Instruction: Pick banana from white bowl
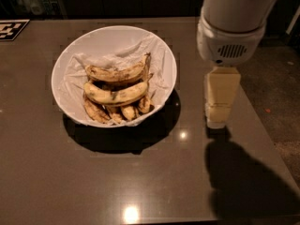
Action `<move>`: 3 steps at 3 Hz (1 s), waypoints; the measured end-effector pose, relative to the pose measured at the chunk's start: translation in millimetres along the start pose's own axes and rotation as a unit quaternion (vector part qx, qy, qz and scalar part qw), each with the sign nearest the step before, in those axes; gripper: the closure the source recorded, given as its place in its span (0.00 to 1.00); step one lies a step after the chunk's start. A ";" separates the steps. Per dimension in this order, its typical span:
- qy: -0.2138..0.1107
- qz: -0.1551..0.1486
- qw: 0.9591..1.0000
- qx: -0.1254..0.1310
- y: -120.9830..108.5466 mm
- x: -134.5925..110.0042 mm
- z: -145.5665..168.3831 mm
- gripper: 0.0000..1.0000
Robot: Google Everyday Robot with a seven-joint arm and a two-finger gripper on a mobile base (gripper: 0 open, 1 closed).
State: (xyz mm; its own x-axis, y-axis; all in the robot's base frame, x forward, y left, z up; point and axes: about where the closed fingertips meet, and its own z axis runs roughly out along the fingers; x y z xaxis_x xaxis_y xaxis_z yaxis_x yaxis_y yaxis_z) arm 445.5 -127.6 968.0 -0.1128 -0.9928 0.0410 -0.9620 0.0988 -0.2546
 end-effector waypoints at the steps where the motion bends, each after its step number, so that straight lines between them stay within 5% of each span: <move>1: -0.007 -0.002 1.000 0.014 -4.0 -5.5 -5.1 0.00; 3: -0.030 -0.064 0.997 0.032 10.5 -63.6 -3.3 0.00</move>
Offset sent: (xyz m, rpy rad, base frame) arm -0.0058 0.0520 -0.0133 0.0228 -0.0131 0.1117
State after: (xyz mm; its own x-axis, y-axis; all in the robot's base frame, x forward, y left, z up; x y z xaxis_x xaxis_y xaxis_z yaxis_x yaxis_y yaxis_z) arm 441.7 -63.2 965.9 0.0269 -0.9995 0.0189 -0.9496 -0.0315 -0.3118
